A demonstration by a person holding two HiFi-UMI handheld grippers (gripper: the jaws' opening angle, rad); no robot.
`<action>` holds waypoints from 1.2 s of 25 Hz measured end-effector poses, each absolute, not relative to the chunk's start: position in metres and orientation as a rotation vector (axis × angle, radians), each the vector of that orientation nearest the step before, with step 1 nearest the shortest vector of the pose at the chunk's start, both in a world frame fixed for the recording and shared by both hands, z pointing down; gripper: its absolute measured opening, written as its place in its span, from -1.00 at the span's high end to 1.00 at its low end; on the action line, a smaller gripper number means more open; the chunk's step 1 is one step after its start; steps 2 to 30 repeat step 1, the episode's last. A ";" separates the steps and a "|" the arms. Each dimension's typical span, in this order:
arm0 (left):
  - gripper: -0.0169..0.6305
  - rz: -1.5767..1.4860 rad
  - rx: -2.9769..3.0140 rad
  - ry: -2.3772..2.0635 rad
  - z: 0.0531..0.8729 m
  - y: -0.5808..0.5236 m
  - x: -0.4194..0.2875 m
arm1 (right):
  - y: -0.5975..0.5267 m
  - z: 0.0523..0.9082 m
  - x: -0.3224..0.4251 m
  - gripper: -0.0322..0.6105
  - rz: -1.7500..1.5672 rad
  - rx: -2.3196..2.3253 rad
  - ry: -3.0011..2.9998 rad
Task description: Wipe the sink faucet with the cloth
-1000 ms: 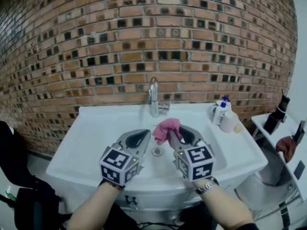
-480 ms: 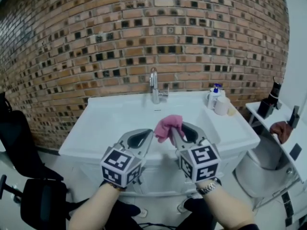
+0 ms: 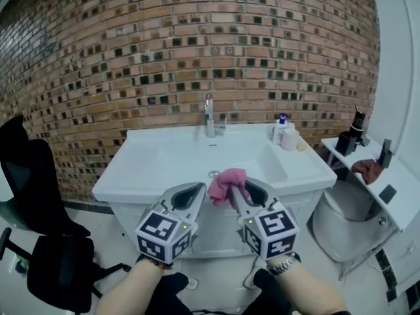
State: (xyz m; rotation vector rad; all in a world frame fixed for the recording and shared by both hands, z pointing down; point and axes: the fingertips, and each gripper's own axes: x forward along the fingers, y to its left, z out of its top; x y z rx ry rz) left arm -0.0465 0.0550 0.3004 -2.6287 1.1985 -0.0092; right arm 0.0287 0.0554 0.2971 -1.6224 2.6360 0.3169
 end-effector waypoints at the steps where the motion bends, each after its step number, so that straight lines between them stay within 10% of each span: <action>1: 0.92 -0.011 -2.632 1.199 0.304 0.065 -0.048 | 0.066 0.300 0.027 0.68 0.316 -1.624 2.636; 30: 0.92 -0.011 -2.632 1.199 0.304 0.065 -0.048 | 0.066 0.300 0.027 0.68 0.316 -1.624 2.636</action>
